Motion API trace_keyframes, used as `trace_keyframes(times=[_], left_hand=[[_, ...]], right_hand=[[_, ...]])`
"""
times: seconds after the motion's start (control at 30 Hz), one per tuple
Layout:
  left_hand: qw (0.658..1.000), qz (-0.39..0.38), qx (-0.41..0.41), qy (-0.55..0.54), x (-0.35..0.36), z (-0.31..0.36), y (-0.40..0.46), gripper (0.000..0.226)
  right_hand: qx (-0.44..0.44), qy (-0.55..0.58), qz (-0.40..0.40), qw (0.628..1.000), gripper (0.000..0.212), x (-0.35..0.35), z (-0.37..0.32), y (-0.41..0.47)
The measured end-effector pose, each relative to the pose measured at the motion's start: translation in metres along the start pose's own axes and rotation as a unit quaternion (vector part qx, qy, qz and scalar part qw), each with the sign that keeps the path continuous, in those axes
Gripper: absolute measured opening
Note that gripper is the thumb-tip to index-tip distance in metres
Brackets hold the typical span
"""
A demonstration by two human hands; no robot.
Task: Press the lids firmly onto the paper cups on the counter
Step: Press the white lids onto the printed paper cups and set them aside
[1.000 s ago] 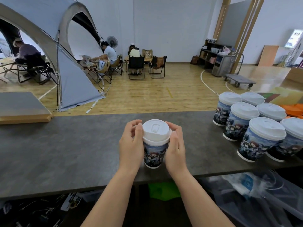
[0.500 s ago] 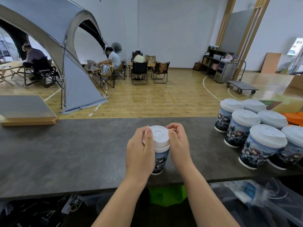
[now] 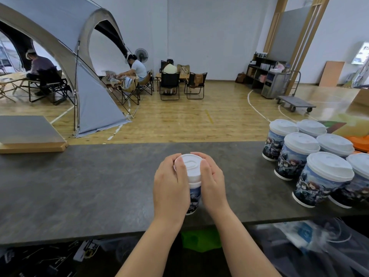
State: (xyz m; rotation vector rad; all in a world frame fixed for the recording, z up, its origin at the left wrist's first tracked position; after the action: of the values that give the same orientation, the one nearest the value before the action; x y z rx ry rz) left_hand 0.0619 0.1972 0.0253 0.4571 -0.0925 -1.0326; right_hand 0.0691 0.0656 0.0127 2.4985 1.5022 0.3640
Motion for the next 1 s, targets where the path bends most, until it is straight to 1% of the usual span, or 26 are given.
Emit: trace_keyframes(times=[0.07, 0.17, 0.23, 0.37, 0.5, 0.6, 0.7, 0.77, 0.8, 0.83, 0.87, 0.9, 0.97, 1.0], left_hand=[[1.000, -0.003, 0.000, -0.004, 0.003, 0.001, -0.007, 0.033], [1.000, 0.010, 0.019, -0.003, 0.005, 0.002, -0.010, 0.054], [1.000, 0.013, 0.022, -0.003, 0.005, 0.002, -0.008, 0.060], [1.000, 0.014, 0.024, 0.005, 0.005, 0.000, -0.007, 0.054], [1.000, 0.006, 0.023, -0.005, 0.006, -0.001, -0.007, 0.059], [0.999, -0.010, 0.031, -0.015, 0.005, -0.001, -0.003, 0.049], [0.996, -0.071, 0.037, -0.035, 0.007, -0.006, 0.010, 0.037], [0.990, -0.121, 0.062, -0.047, 0.007, -0.004, 0.021, 0.035], [0.987, -0.133, 0.080, -0.040, 0.006, -0.003, 0.027, 0.037], [0.987, -0.128, 0.097, -0.025, 0.004, -0.003, 0.033, 0.040], [0.988, -0.104, 0.112, 0.000, 0.000, -0.003, 0.039, 0.042], [0.990, -0.063, 0.124, 0.028, -0.006, -0.003, 0.044, 0.042], [0.989, 0.017, 0.133, 0.066, -0.019, 0.001, 0.044, 0.036], [0.989, 0.035, 0.127, 0.067, -0.021, 0.004, 0.040, 0.032]], right_hand=[[0.008, 0.007, 0.009, 1.000, 0.029, 0.000, 0.001, 0.002], [0.016, 0.014, 0.007, 1.000, 0.032, 0.002, 0.003, 0.003], [0.014, 0.018, 0.008, 1.000, 0.033, 0.002, 0.004, 0.003], [0.014, 0.026, 0.006, 1.000, 0.034, 0.003, 0.004, 0.003], [0.012, 0.027, 0.012, 0.999, 0.034, 0.002, 0.005, 0.004], [0.029, 0.020, 0.024, 0.999, 0.034, 0.003, 0.007, 0.002], [0.068, 0.029, 0.022, 0.997, 0.031, 0.003, 0.007, 0.001], [0.079, 0.026, 0.018, 0.996, 0.028, -0.003, 0.003, 0.003], [0.070, 0.011, 0.015, 0.997, 0.028, -0.007, -0.002, 0.004], [0.061, -0.007, 0.013, 0.998, 0.025, -0.011, -0.005, 0.006], [0.058, -0.025, 0.008, 0.998, 0.022, -0.012, -0.004, 0.007], [0.054, -0.044, 0.001, 0.998, 0.021, -0.011, -0.004, 0.008], [0.037, -0.081, -0.004, 0.996, 0.030, -0.009, -0.003, 0.009], [0.031, -0.091, -0.004, 0.995, 0.037, -0.007, -0.003, 0.008]])
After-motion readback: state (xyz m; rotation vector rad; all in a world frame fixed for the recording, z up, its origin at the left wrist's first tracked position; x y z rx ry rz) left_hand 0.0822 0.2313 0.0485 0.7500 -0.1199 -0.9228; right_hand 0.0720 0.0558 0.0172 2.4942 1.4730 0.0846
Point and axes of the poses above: each hand's wrist, its own y-axis towards the middle knuckle, its own x-axis out of the palm, z = x × y, the point moved 8 cm from there along y, towards the middle knuckle, and after that the axes turned 13 degrees about z, right-handed, at the moved point
